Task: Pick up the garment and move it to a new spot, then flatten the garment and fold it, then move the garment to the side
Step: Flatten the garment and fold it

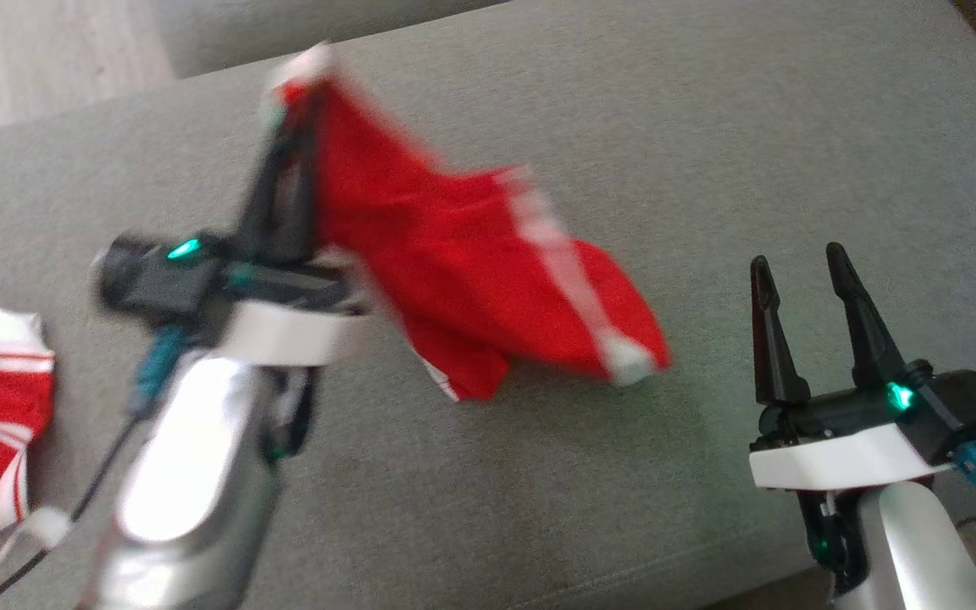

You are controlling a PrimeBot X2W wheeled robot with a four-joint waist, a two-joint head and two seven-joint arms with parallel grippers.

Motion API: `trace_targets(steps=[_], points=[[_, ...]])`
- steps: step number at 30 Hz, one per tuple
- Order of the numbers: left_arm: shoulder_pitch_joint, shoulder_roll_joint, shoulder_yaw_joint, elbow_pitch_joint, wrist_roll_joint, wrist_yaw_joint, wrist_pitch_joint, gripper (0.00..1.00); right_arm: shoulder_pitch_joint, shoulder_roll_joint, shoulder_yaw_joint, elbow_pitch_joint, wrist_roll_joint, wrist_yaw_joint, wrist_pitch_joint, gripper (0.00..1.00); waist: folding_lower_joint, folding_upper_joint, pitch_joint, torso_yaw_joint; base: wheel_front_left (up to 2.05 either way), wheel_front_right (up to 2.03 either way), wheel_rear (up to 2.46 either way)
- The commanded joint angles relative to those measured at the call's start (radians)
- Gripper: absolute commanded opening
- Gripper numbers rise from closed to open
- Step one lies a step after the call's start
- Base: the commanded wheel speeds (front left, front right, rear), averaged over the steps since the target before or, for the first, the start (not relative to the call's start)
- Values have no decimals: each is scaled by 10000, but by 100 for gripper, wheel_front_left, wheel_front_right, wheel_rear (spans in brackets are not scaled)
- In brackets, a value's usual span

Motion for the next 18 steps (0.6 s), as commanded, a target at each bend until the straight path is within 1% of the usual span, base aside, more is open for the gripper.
trace_targets(steps=[1,4,5,6,7,10,12,14,16,18], points=[[-310,198,447,-286,68,60,-39,0,-92,-43,202,-362,-51,75,-63,100,1,0,72,185,0,0,0],[137,532,1352,356,366,43,-39,0,-124,-43,145,-376,-90,75,-63,100,1,0,204,483,0,0,0],[260,606,1561,590,462,-41,-39,33,-134,-43,145,-369,-101,75,-63,100,1,0,252,573,0,0,0],[364,682,1760,840,566,-107,-39,95,-150,-43,145,-364,-119,75,-63,100,1,0,295,651,0,0,0],[439,716,2027,1043,649,-72,-39,100,-166,-43,145,-360,-131,75,-63,100,1,0,337,720,0,0,0],[713,639,2726,1155,857,-25,-39,100,-209,-43,103,-353,-164,75,-63,100,1,0,398,913,0,0,0],[1030,515,3127,914,1057,34,-39,100,-207,-43,26,-356,-176,75,-63,100,1,0,417,1044,0,0,0],[1500,331,3324,475,1336,12,-39,100,-195,-43,-7,-341,-167,75,-63,100,1,0,422,1151,0,0,0],[2080,44,3284,0,1514,-212,-39,100,-184,-43,-29,-323,-167,75,-63,100,1,0,417,1251,0,0,0],[2653,-208,2859,-353,1625,-795,-39,100,-173,-43,-81,-323,-175,75,-63,100,1,0,420,1364,0,0,0]])
